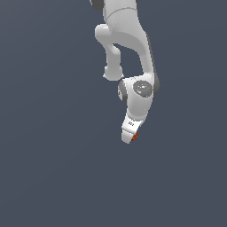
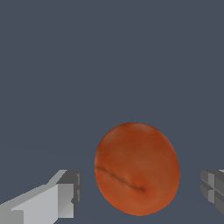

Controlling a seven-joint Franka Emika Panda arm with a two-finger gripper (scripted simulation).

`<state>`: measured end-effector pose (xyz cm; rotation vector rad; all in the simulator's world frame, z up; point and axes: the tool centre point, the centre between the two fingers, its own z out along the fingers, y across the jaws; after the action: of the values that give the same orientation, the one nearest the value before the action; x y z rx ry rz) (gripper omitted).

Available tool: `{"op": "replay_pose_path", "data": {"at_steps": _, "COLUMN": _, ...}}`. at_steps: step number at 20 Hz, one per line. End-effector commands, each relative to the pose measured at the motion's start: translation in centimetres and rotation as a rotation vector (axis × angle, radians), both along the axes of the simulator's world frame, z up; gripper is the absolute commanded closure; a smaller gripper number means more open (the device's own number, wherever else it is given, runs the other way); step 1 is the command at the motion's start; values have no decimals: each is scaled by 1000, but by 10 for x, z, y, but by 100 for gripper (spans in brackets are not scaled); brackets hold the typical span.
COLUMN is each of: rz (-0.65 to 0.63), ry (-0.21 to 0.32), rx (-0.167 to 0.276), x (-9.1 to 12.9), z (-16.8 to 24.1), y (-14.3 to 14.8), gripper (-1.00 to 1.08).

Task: Pick up the object and move it to a goal position.

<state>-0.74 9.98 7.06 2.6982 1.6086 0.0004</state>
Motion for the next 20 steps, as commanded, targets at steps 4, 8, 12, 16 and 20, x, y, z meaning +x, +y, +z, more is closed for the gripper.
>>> {"op": "replay_pose_path", "data": {"at_steps": 4, "rz": 2, "ry": 1, "rx": 0, "x": 0, "z": -21, "y": 0, "gripper": -92}}
{"op": "replay_pose_path", "data": {"at_steps": 8, "rz": 2, "ry": 1, "rx": 0, "x": 0, "z": -24, "y": 0, "gripper": 108}}
{"op": "replay_pose_path", "data": {"at_steps": 12, "rz": 2, "ry": 1, "rx": 0, "x": 0, "z": -24, "y": 0, "gripper": 108}}
{"op": "replay_pose_path", "data": {"at_steps": 16, "rz": 2, "ry": 1, "rx": 0, "x": 0, "z": -24, "y": 0, "gripper": 108}}
{"op": "replay_pose_path", "data": {"at_steps": 20, "rz": 1, "ry": -1, "rx": 0, "x": 1, "z": -23, "y": -2, "gripper": 108}}
